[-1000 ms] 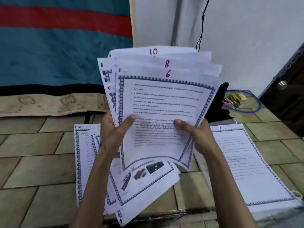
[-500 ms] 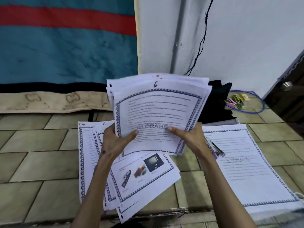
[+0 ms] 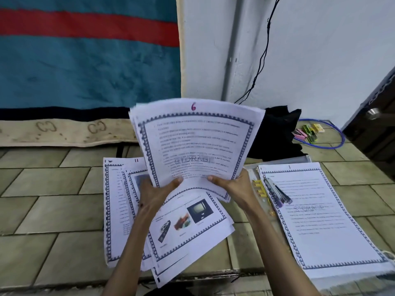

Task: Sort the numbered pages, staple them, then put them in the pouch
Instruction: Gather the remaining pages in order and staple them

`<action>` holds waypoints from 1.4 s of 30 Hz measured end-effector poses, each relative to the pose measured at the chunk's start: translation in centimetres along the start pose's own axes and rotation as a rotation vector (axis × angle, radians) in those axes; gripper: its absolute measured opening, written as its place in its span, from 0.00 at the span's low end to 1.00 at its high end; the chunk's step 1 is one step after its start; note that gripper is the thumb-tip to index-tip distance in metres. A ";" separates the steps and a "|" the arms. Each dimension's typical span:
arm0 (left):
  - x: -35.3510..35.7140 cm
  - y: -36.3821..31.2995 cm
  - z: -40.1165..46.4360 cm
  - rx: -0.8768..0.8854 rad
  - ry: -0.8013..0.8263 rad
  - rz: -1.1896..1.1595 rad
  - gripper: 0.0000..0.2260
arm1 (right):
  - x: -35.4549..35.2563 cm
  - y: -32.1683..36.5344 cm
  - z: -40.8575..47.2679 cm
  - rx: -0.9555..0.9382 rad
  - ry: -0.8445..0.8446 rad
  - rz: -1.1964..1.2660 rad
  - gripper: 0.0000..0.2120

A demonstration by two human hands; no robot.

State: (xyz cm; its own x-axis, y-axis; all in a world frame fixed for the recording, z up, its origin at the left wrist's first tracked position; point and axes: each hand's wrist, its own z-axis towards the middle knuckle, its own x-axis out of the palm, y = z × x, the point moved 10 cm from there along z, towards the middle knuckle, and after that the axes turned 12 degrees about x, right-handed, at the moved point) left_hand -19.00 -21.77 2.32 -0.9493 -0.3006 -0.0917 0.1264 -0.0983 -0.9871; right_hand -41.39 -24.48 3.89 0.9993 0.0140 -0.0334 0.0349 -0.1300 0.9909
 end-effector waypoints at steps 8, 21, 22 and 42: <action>0.2 0.8 -0.6 -0.039 0.008 0.022 0.15 | -0.1 -1.6 -0.3 0.050 -0.063 0.136 0.12; -0.5 5.7 -2.4 -0.220 -0.060 0.038 0.26 | 0.0 -5.4 -0.9 0.187 -0.146 0.094 0.11; -0.5 5.9 -2.6 -0.240 -0.073 0.037 0.28 | 0.0 -5.5 -0.9 0.188 -0.148 0.096 0.11; 0.8 0.9 -1.0 -0.125 0.417 0.147 0.42 | -4.1 5.2 0.8 -0.045 -0.085 0.011 0.09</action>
State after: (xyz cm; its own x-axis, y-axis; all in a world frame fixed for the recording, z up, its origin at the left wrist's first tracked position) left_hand -19.97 -21.13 1.26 -0.9618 0.1076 -0.2518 0.2572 0.0400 -0.9655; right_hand -45.27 -25.99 9.11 0.9969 -0.0715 -0.0320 0.0259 -0.0845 0.9961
